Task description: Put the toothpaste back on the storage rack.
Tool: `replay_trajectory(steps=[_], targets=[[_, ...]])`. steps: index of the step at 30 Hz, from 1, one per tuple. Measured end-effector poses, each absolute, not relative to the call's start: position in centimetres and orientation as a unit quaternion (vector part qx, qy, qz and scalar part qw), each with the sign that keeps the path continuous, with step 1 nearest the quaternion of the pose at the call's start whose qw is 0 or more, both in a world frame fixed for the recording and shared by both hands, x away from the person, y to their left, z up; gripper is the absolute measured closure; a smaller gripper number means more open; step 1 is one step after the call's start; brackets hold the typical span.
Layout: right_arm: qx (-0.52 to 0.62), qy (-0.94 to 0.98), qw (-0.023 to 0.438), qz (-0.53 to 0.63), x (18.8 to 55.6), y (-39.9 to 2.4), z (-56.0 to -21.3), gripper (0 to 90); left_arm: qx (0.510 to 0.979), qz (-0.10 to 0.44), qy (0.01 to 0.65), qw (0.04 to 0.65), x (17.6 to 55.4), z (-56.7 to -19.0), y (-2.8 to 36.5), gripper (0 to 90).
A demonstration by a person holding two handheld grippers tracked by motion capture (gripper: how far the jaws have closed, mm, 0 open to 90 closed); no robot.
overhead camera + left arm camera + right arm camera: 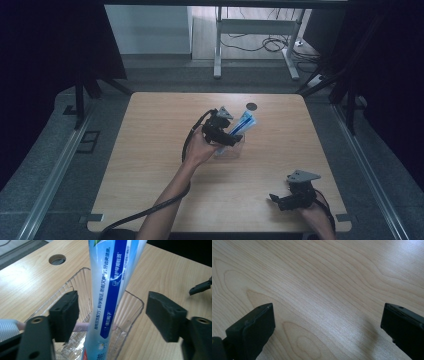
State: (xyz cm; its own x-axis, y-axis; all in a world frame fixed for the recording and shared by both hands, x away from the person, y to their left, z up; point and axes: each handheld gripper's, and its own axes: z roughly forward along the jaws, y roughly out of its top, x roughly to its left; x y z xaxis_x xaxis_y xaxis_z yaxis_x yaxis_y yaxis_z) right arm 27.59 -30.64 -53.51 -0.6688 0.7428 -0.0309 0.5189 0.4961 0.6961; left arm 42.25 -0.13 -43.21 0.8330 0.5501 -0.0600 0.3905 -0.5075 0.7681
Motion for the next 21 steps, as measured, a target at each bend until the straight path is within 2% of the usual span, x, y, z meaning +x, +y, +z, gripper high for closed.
replay_trajectory(steps=[8, 21], targets=[[0.372, 0.847, 0.166, 0.34, 27.6, -30.6, -53.5, 0.0, 0.868, 0.088, 0.271, 0.407, 41.7, -42.9, 0.3, 15.3], [0.372, 0.847, 0.165, 0.341, 27.5, -30.6, -53.5, 0.0, 0.874, 0.094, 0.263, 0.396, 40.6, -42.6, 1.4, 13.0]])
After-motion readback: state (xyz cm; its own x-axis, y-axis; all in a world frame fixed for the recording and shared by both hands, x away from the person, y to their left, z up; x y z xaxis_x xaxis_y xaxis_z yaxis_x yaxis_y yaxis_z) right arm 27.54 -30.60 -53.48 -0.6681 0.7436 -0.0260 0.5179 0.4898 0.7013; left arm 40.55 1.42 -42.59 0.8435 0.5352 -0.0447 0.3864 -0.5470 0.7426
